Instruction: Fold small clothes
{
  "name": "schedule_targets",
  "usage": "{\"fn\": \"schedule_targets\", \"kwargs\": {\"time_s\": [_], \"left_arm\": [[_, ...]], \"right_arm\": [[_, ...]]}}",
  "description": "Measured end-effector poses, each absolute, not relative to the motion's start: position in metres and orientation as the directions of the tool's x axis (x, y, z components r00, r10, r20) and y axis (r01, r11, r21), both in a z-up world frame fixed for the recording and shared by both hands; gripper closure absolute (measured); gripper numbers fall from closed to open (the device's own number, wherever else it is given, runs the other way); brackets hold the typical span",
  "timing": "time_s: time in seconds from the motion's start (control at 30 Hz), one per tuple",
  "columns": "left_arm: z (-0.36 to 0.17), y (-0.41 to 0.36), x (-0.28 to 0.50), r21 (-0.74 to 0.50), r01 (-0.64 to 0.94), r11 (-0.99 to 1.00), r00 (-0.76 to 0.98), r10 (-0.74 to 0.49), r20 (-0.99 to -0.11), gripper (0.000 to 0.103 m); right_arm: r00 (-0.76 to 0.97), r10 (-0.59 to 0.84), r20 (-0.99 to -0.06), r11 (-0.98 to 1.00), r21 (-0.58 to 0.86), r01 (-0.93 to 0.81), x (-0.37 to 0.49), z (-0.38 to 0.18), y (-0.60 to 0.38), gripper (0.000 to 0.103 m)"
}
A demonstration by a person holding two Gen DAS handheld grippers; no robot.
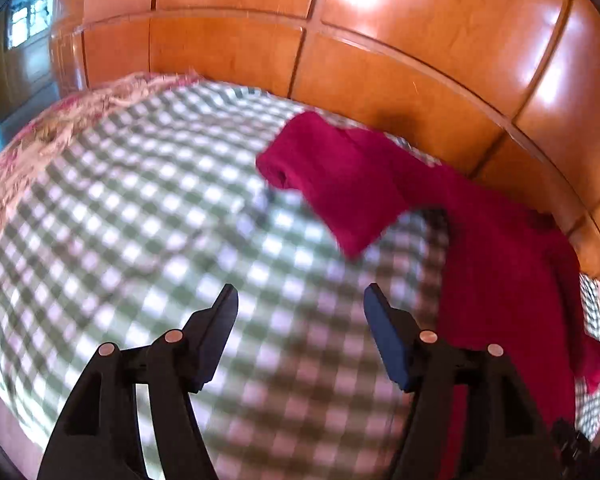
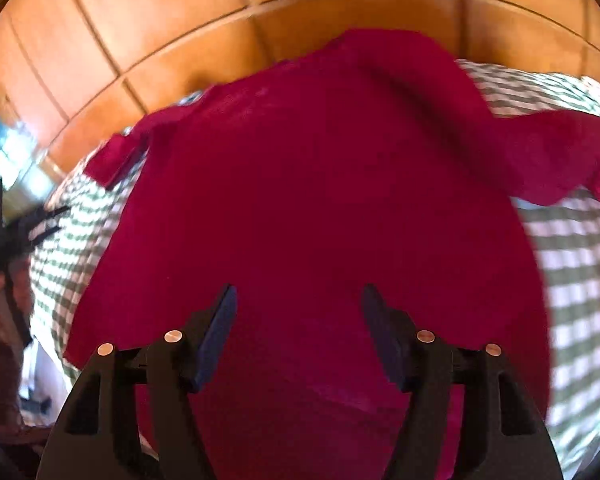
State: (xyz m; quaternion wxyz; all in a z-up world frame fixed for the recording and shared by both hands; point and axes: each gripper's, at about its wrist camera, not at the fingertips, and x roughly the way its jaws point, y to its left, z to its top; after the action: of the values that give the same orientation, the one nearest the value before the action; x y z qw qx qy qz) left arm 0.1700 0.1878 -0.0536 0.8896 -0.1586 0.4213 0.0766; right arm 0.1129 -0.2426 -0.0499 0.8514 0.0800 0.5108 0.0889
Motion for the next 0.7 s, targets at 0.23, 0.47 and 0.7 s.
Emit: {"fn": "schedule_targets", "kwargs": {"time_s": [0.23, 0.47, 0.7], "left_arm": [[-0.074, 0.19, 0.242, -0.341, -0.256, 0.905, 0.574, -0.141, -0.807, 0.052], [-0.066, 0.222, 0.255, -0.541, -0.254, 0.802, 0.661, -0.264, -0.702, 0.097], [-0.027, 0.322, 0.236, -0.685, -0.364, 0.631, 0.788, -0.182, -0.587, 0.097]], "right_arm": [[0.439, 0.217, -0.872, 0.975, 0.174, -0.136, 0.111, -0.072, -0.221, 0.02], [0.446, 0.205, -0.871, 0.975, 0.142, -0.17, 0.111, -0.077, -0.214, 0.007], [0.455, 0.206, -0.866, 0.975, 0.141, -0.174, 0.117, -0.079, -0.211, 0.003]]}}
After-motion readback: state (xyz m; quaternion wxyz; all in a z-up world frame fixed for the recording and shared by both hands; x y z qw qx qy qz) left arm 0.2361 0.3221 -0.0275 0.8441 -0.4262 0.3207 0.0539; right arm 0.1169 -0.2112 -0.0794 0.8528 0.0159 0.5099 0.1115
